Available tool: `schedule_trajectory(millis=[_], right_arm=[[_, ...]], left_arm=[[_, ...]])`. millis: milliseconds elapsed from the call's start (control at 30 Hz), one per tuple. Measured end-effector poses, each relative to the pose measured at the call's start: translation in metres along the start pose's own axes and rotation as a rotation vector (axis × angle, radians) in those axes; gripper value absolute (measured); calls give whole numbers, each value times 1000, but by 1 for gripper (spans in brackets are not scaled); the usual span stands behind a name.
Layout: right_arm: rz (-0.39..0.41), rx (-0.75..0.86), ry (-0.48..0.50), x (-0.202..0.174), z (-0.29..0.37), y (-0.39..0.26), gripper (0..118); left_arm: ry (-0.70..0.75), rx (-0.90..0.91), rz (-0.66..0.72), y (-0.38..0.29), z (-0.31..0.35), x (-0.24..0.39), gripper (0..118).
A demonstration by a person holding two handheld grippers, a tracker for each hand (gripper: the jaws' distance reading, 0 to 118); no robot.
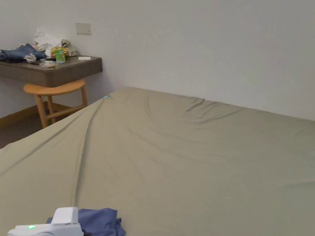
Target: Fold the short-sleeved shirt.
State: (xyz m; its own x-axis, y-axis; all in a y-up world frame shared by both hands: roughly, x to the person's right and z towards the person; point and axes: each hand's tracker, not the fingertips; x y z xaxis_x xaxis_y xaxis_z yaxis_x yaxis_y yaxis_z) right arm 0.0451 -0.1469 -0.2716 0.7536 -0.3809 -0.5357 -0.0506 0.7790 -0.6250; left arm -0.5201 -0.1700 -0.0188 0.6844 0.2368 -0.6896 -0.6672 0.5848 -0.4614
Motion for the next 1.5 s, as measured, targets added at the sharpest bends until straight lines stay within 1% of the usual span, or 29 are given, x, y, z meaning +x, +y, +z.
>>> schedule_trajectory(millis=[67, 100, 167, 233, 267, 333, 467, 533, 600, 667, 700, 833, 900, 1000, 1133, 1300, 1500], right_arm=[[12, 6, -8, 2, 6, -4, 2], [27, 11, -20, 3, 9, -7, 2], [51, 20, -44, 6, 17, -11, 2], [110, 38, -98, 8, 26, -12, 2], [140, 58, -128, 3, 33, -14, 2], [174, 116, -167, 4, 46, -13, 2], [225, 273, -263, 9, 77, -4, 2], [237, 350, -300, 12, 92, 4, 2], [254, 462, -337, 12, 106, 11, 2], [287, 549, -376, 10, 117, 20, 2], [300, 592, -397, 7, 121, 23, 2], [360, 671, -420, -6, 124, 31, 2], [395, 671, -429, -13, 119, 30, 2], [419, 684, -428, -20, 112, 25, 2], [465, 697, -434, -28, 107, 26, 2], [484, 703, -440, -30, 105, 28, 2], [480, 697, -441, -29, 105, 29, 2]], left_arm=[[-89, -23, -43, -14, -2, 34, 0], [-110, -26, -72, -39, 2, 65, 0], [-168, 5, -137, -51, 4, 104, 0], [-217, 63, -212, -61, 16, 152, 0], [-237, 109, -241, -65, 22, 175, 0], [-258, 242, -348, -72, 36, 215, 0], [-232, 565, -473, -86, 72, 281, 0], [-232, 736, -506, -94, 92, 303, 0], [-238, 905, -518, -102, 107, 314, 0], [-244, 1023, -519, -105, 120, 318, 0], [-241, 1053, -504, -105, 124, 319, 0], [-277, 1070, -425, -103, 133, 311, 0], [-258, 1060, -411, -102, 133, 305, 0], [-241, 1040, -378, -102, 132, 300, 0], [-217, 1035, -376, -101, 132, 296, 0], [-213, 1028, -375, -99, 133, 295, 0], [-220, 1016, -389, -98, 131, 297, 0]])
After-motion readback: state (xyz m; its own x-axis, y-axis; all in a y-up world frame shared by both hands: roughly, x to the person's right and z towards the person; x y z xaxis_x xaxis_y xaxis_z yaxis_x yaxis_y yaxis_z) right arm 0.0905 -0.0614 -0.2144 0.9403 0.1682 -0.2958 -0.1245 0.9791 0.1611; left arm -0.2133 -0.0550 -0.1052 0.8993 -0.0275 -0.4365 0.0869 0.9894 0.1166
